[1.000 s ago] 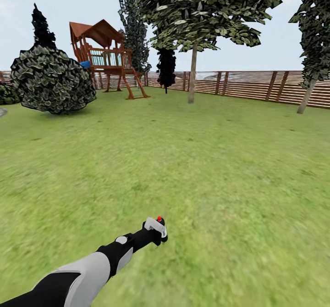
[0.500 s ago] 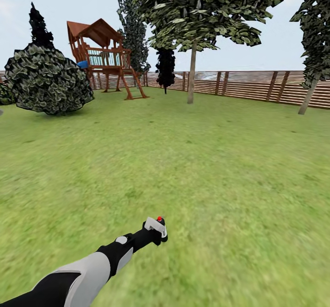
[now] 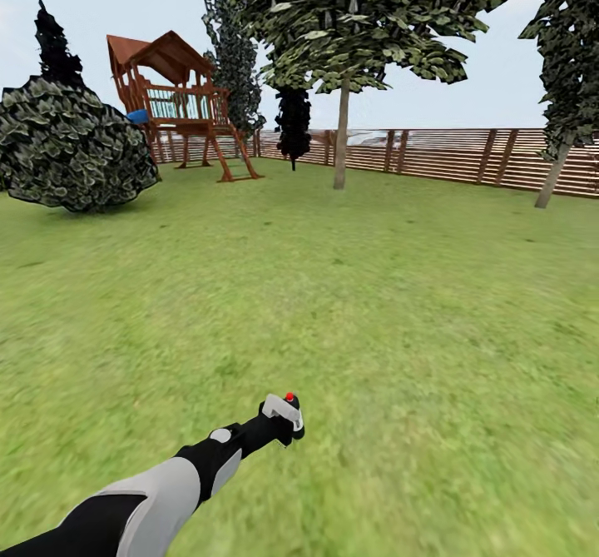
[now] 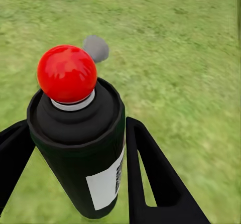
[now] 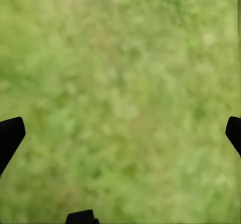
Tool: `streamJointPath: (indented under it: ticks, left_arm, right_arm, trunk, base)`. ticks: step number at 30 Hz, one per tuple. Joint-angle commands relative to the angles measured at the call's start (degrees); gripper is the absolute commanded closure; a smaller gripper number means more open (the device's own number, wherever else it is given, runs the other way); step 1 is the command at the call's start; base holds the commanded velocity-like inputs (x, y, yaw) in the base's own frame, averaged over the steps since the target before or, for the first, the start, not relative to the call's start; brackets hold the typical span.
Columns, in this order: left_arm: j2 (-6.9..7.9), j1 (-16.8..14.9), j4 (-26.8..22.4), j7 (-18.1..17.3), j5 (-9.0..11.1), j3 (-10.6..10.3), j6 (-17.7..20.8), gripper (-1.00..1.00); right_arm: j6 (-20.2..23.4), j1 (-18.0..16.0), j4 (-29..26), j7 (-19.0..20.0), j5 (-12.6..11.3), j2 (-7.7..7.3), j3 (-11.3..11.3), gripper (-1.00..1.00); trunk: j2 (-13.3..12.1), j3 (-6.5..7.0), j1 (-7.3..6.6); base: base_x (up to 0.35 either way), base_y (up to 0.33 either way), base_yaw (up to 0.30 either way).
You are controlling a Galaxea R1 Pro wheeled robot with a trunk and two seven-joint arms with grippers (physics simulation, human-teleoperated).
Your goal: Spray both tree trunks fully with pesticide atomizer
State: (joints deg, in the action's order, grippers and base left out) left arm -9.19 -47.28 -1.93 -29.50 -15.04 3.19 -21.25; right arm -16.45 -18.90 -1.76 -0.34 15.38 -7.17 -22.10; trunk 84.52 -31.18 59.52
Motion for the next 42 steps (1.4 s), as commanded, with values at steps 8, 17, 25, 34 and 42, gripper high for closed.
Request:
streamJointPath:
  ticks: [8, 17, 25, 34, 42]
  left_arm:
    - [-0.04, 0.0, -0.01, 0.05, 0.01, 0.06, -0.02, 1.0]
    - [-0.02, 0.0, -0.01, 0.05, 0.01, 0.06, -0.02, 1.0]
    - [-0.01, 0.0, -0.01, 0.05, 0.01, 0.06, -0.02, 1.0]
    - [-0.01, 0.0, -0.01, 0.05, 0.01, 0.06, -0.02, 1.0]
    - [-0.02, 0.0, -0.01, 0.05, 0.01, 0.06, -0.02, 1.0]
  right_arm:
    - [0.02, 0.0, 0.0, 0.04, 0.0, 0.41, 0.03, -1.0]
    - [0.02, 0.0, 0.0, 0.06, 0.0, 0.58, 0.02, -1.0]
    - [0.02, 0.0, 0.0, 0.06, 0.0, 0.74, 0.03, -1.0]
    - [0.02, 0.0, 0.0, 0.08, 0.0, 0.75, 0.01, -1.0]
    - [0.02, 0.0, 0.0, 0.07, 0.0, 0.75, 0.04, -1.0]
  trunk:
    - [0.0, 0.0, 0.0]
    - [0.0, 0.0, 0.0]
    - [0.0, 0.0, 0.0]
    - [0.0, 0.0, 0.0]
    - [0.0, 0.0, 0.0]
  base:
    - [0.347, 0.0, -0.129]
    - [0.347, 0.0, -0.004]
    - [0.347, 0.0, 0.0]
    - [0.347, 0.0, 0.0]
    - [0.347, 0.0, 0.0]
